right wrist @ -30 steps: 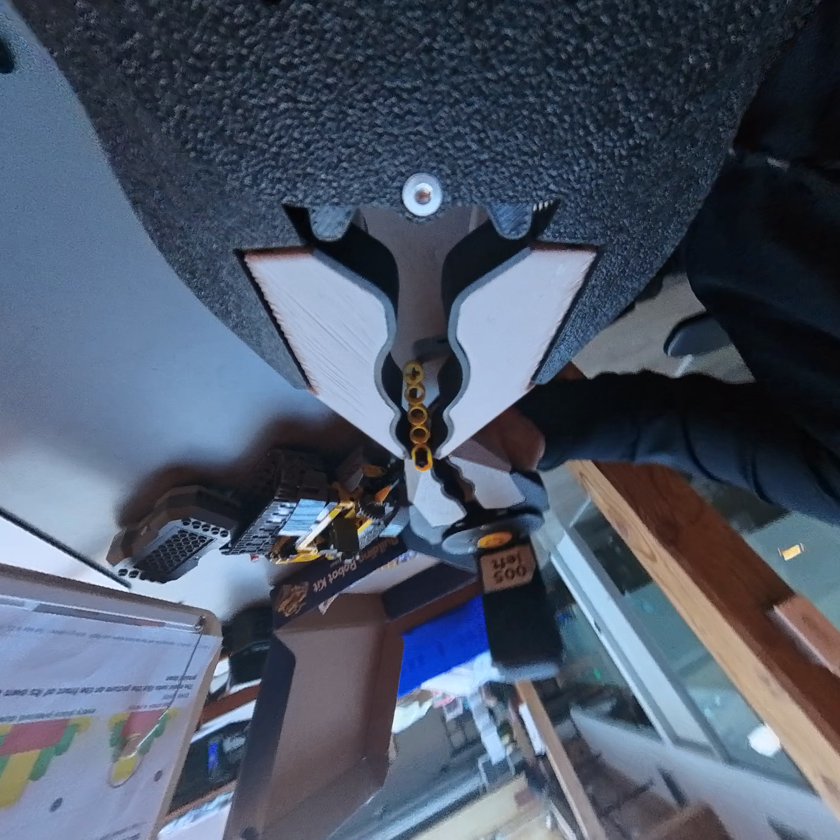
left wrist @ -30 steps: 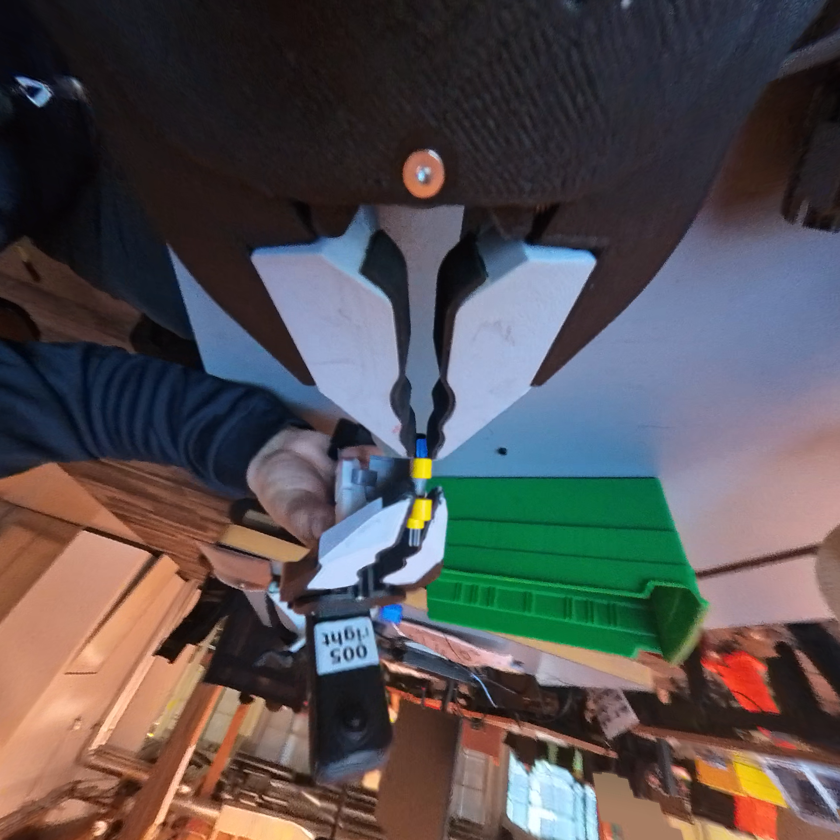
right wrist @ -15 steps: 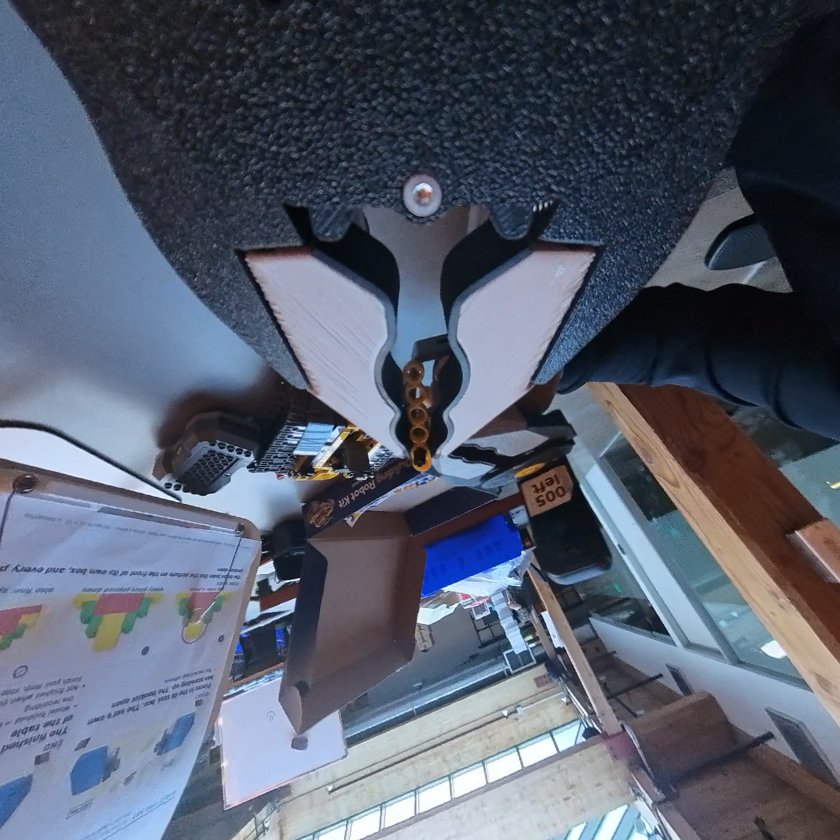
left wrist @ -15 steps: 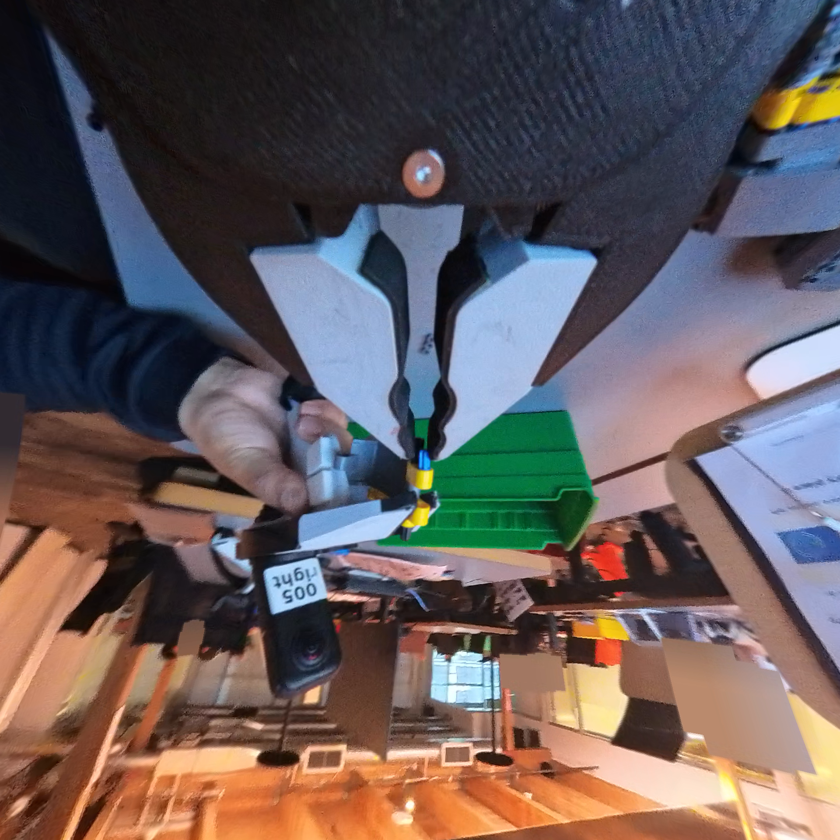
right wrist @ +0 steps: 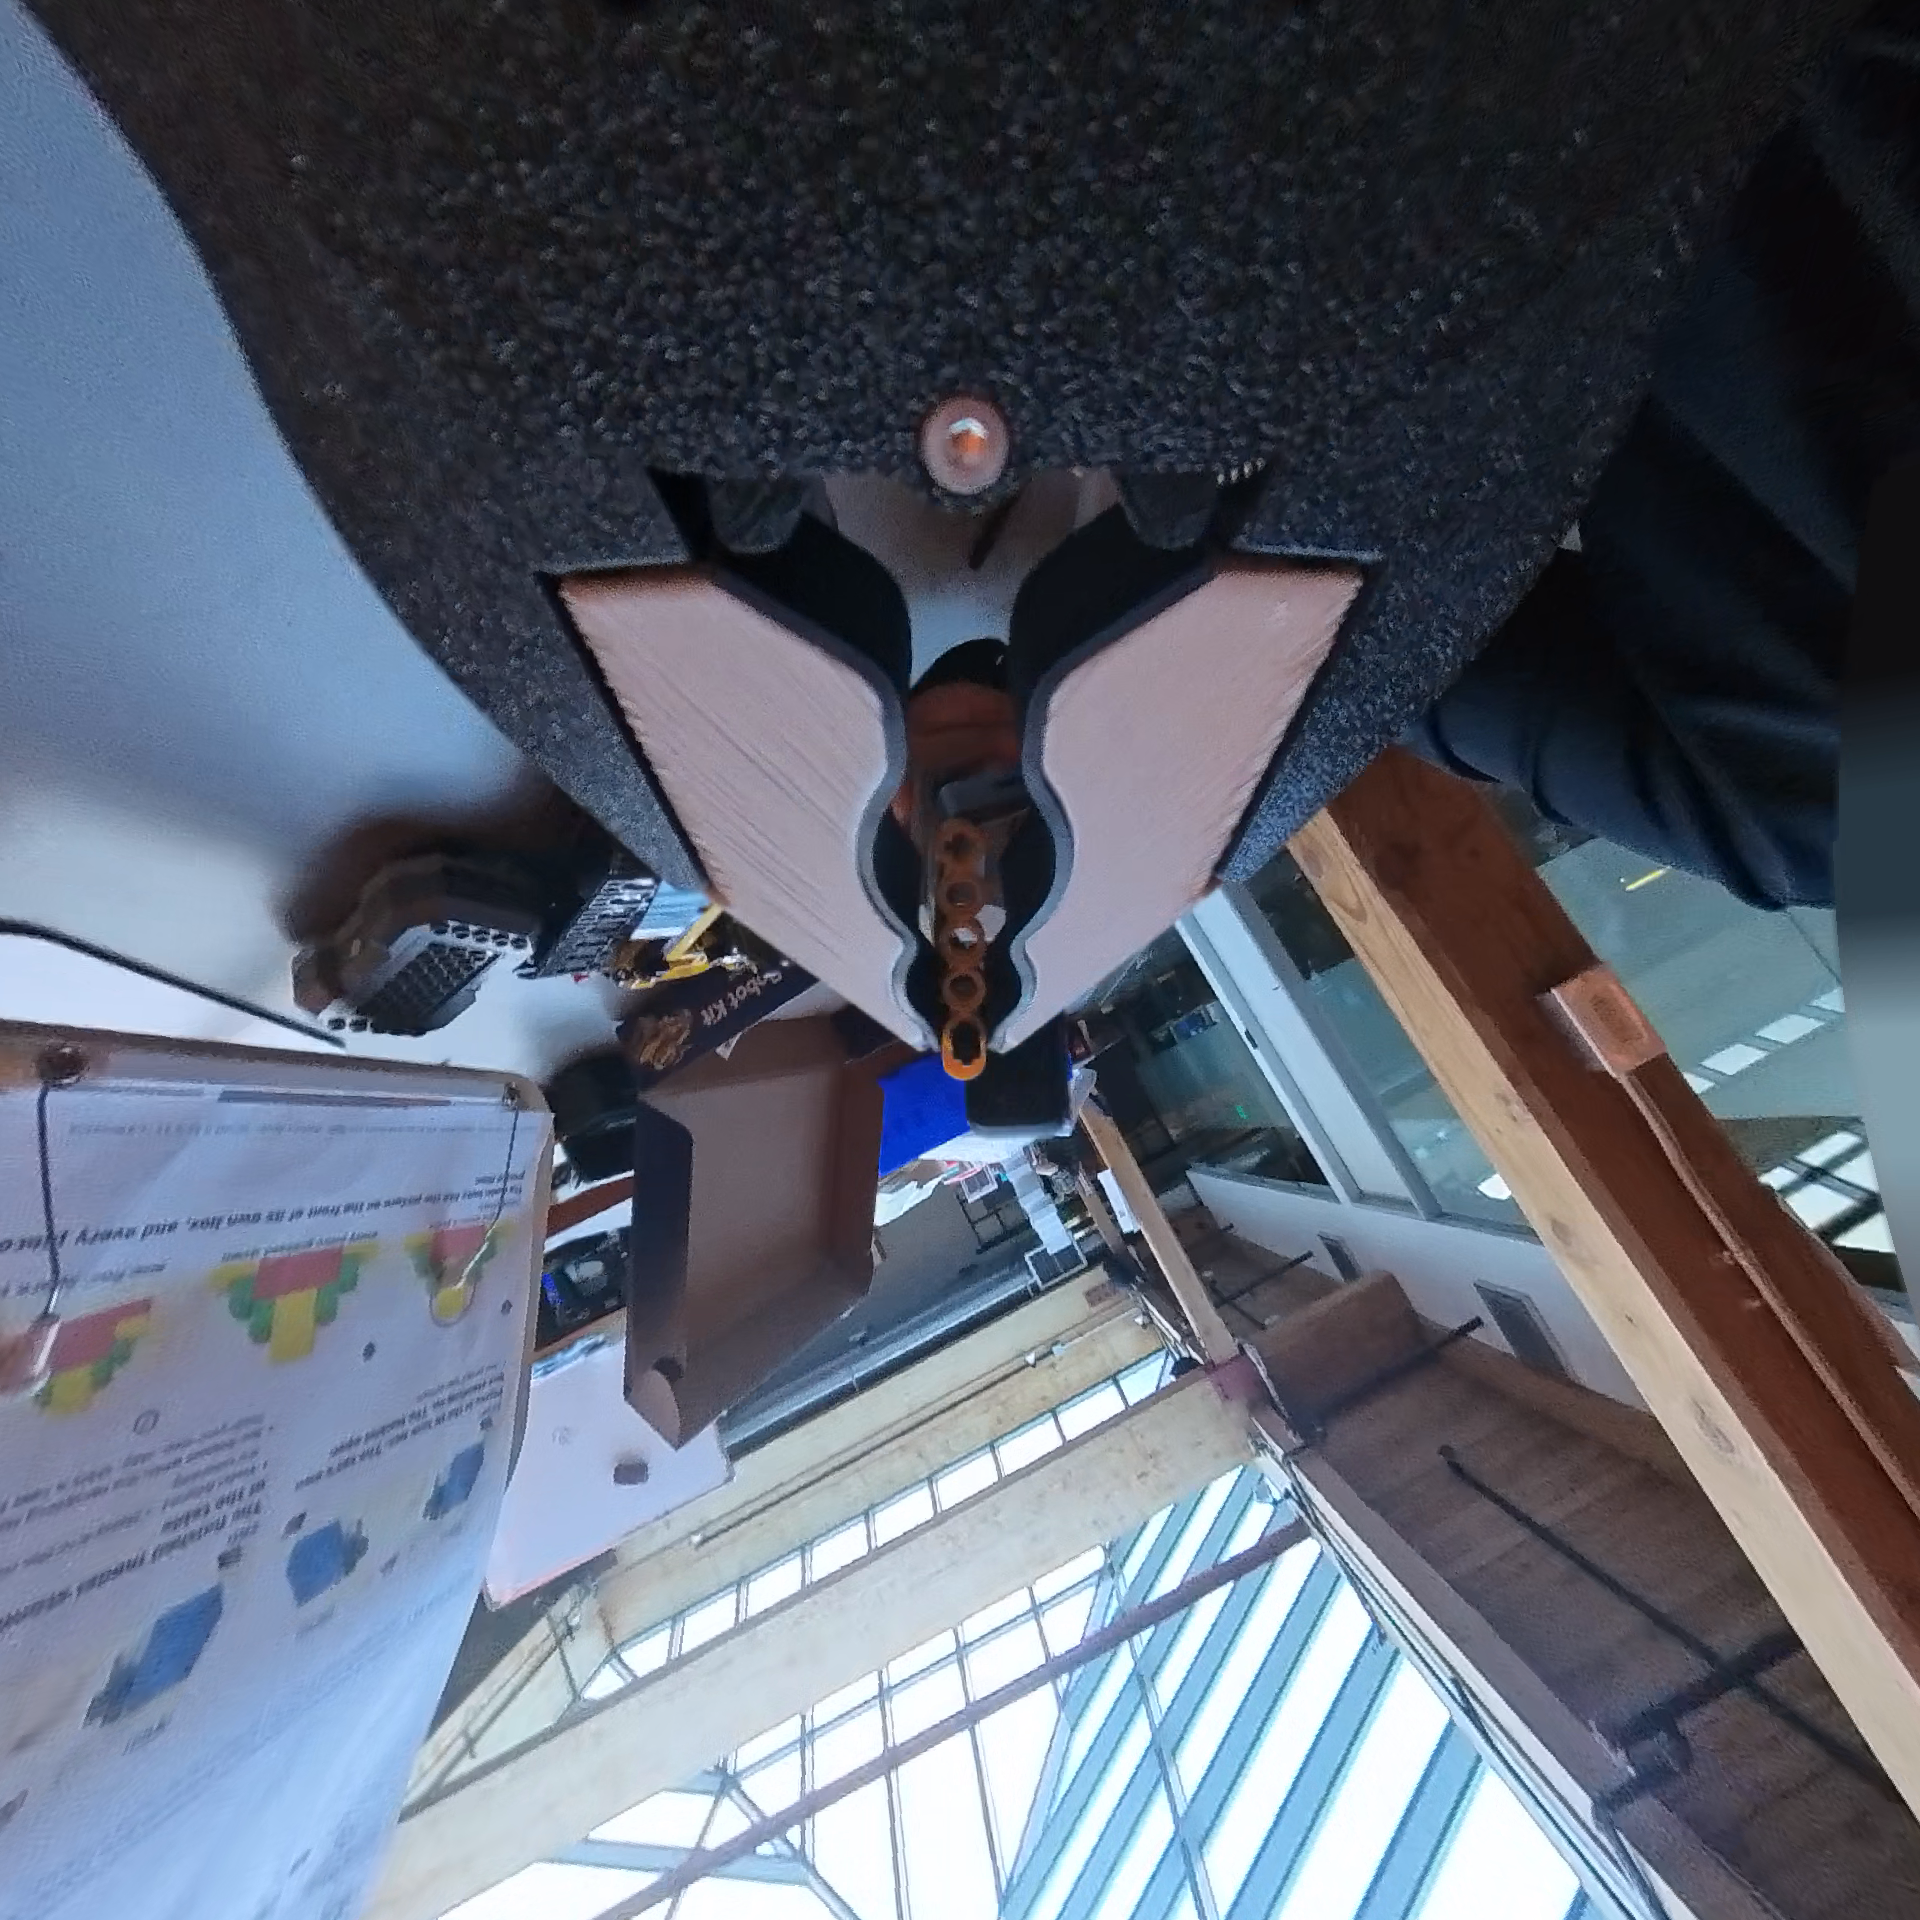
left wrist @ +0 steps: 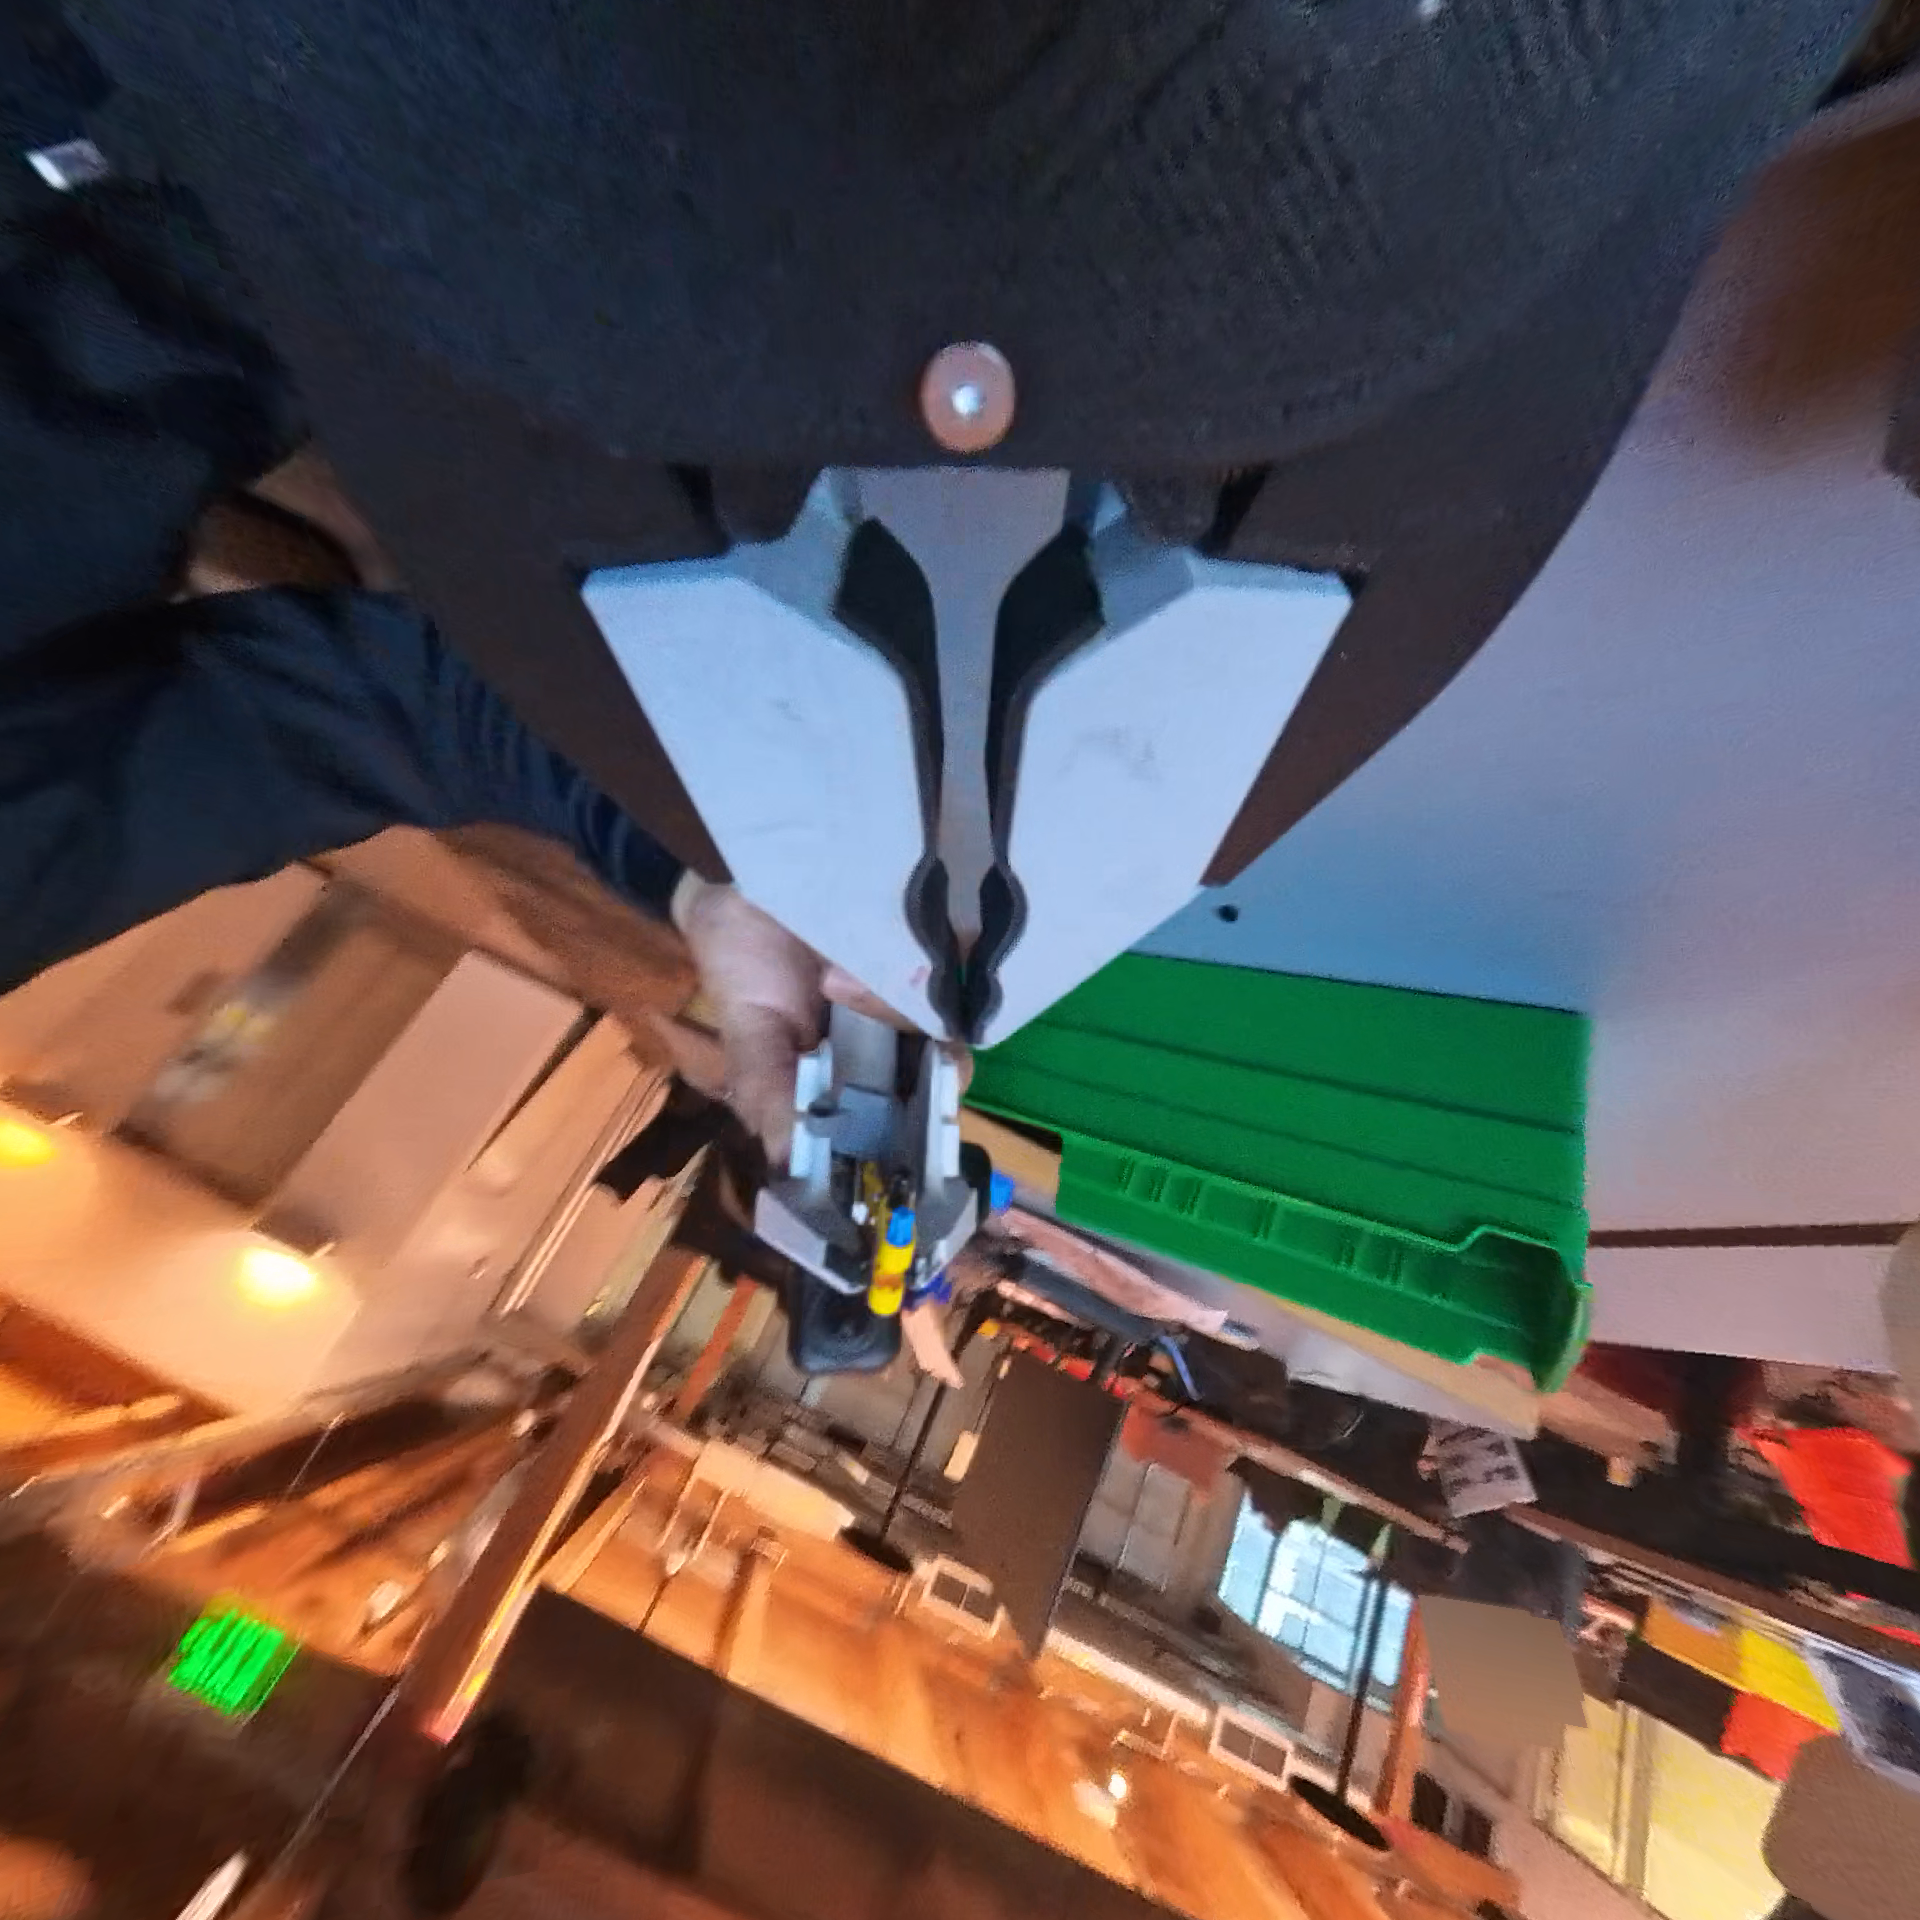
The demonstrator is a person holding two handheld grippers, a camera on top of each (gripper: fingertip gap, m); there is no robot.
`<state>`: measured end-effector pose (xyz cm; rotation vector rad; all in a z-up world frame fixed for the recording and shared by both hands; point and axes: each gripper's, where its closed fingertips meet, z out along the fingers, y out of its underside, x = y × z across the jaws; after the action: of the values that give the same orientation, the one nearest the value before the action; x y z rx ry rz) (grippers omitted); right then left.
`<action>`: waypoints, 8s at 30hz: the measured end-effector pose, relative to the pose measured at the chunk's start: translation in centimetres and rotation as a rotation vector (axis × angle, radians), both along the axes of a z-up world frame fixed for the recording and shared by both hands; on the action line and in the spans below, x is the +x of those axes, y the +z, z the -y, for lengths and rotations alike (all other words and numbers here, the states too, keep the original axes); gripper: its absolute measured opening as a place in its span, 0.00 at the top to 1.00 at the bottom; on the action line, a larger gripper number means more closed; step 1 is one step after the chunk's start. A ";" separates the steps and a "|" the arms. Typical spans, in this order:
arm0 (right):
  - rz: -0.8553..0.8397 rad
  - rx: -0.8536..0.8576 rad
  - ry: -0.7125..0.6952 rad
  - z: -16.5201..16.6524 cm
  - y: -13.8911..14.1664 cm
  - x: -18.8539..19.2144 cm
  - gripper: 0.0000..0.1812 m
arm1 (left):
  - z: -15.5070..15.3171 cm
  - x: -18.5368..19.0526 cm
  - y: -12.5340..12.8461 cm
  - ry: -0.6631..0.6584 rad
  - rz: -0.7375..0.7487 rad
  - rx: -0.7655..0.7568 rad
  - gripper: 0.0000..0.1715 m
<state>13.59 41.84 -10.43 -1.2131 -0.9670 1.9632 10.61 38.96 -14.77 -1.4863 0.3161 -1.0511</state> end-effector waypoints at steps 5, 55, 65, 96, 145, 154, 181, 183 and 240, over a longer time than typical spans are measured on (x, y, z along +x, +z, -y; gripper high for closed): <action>0.030 -0.035 0.102 1.6 -1.1 -1.4 0.98 | 0.7 2.6 -0.4 -0.085 -0.053 -0.001 0.93; 0.204 0.092 0.078 2.7 -3.8 -2.7 0.99 | 0.7 0.6 -0.3 -0.036 -0.092 -0.015 0.99; 0.208 0.073 0.153 3.0 -4.0 -2.6 0.98 | 0.6 0.7 -0.3 -0.024 -0.097 0.011 0.96; 0.338 0.336 0.235 5.5 -6.3 -2.1 0.98 | 1.7 2.0 -1.0 -0.111 -0.183 0.009 0.92; 0.112 0.264 0.042 5.6 -1.4 -2.4 0.99 | 1.7 2.2 1.3 0.179 -0.357 0.230 0.96; 0.198 0.314 -0.045 5.1 -1.7 -3.6 1.00 | 0.9 -0.8 1.1 0.594 -1.008 0.471 0.97; 0.504 0.656 0.048 7.6 -6.2 1.9 0.98 | 4.1 5.4 -1.2 -0.086 -0.493 0.310 0.94; 0.501 0.599 0.091 8.3 -6.4 2.1 0.98 | 4.7 6.0 -1.4 -0.150 -0.451 0.278 0.96; 0.538 0.748 -0.031 6.4 -10.1 2.5 0.88 | 0.6 6.2 -8.1 0.157 -1.202 0.480 0.97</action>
<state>16.06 35.48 -20.51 -1.2800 -1.7297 1.0566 16.84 38.34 -22.88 -1.4951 1.1695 0.1695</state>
